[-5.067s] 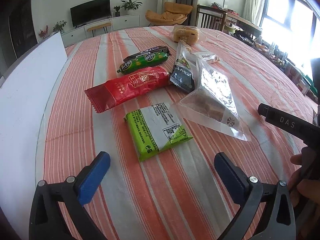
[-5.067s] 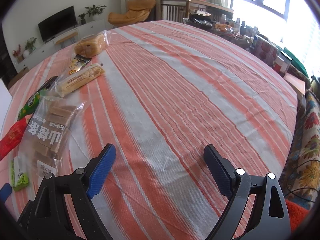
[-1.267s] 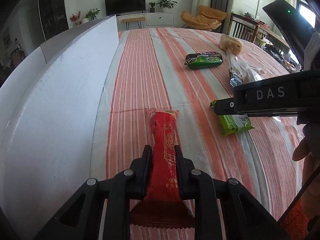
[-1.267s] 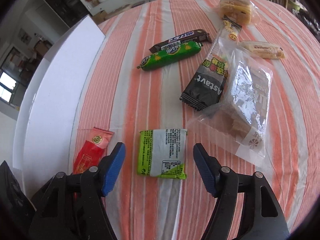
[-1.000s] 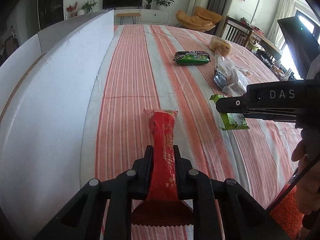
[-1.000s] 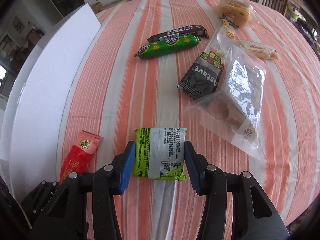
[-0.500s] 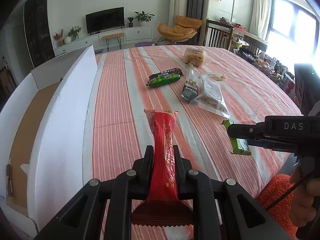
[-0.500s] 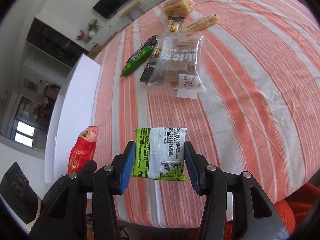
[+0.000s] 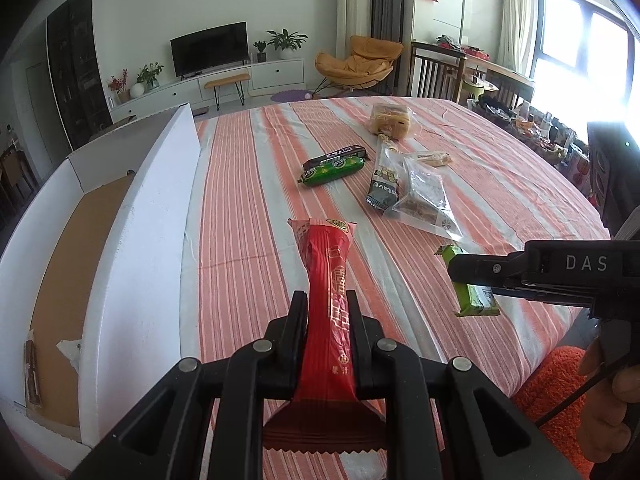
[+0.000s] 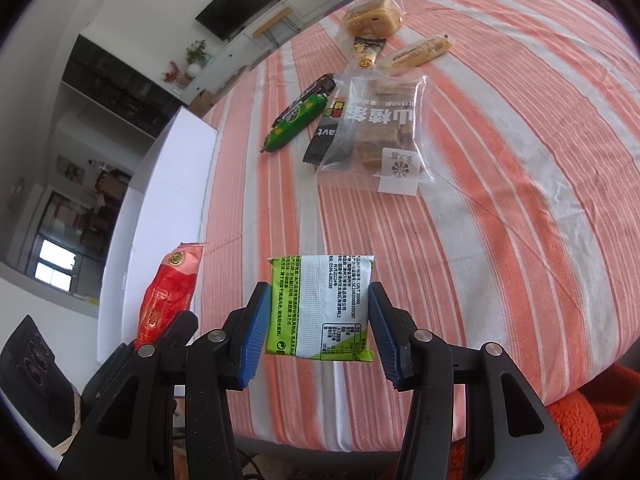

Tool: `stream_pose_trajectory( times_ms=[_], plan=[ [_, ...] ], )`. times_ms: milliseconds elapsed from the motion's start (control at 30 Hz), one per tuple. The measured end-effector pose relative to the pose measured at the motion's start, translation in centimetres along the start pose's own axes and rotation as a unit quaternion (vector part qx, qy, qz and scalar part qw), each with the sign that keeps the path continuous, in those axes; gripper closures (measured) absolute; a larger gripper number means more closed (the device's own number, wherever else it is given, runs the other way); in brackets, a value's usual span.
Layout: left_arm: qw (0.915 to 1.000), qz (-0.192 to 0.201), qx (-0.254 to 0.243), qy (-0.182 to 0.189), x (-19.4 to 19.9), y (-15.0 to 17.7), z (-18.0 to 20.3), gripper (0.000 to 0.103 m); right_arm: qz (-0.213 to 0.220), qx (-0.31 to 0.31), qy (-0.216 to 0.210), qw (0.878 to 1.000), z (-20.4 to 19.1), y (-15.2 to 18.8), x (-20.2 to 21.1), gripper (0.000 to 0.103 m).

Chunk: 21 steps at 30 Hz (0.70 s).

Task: Organize snacks
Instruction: 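Drop the red snack and green pouch into the cardboard box, opening both tools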

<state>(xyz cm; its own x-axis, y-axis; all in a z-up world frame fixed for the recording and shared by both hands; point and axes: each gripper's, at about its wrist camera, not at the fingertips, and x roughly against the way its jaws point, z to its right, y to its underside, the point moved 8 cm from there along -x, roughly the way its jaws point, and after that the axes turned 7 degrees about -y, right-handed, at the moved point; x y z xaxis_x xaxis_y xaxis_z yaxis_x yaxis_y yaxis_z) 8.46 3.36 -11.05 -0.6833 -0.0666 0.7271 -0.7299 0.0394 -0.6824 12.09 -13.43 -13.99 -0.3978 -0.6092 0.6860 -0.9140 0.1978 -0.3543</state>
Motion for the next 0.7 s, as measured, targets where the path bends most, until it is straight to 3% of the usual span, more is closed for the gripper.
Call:
stream_pose_trajectory(
  times_ms=[167,300,467,567,700],
  plan=[
    [0.9999,-0.008,0.006,0.009,-0.1,0.0,-0.1,0.086,0.001,0.002,-0.002,1.000,-0.1,0.0,0.0,0.052],
    [0.9980,-0.011,0.041,0.048,1.2,-1.0,-1.1,0.086,0.007,0.004,-0.007,1.000,-0.9,-0.3,0.2,0.052],
    [0.9915,0.015,0.103,0.078,4.6,-4.0,-5.7,0.086,0.013,0.033,-0.035,0.999,-5.5,-1.1,0.5,0.052],
    [0.9875,0.042,0.138,0.062,6.8,-5.5,-10.6,0.087,0.009,0.071,-0.070,0.995,-10.8,-1.5,0.4,0.052],
    [0.9806,0.060,0.186,-0.003,8.2,-5.4,-19.2,0.086,-0.009,0.143,-0.118,0.983,-19.6,-1.0,-0.8,0.052]
  ],
)
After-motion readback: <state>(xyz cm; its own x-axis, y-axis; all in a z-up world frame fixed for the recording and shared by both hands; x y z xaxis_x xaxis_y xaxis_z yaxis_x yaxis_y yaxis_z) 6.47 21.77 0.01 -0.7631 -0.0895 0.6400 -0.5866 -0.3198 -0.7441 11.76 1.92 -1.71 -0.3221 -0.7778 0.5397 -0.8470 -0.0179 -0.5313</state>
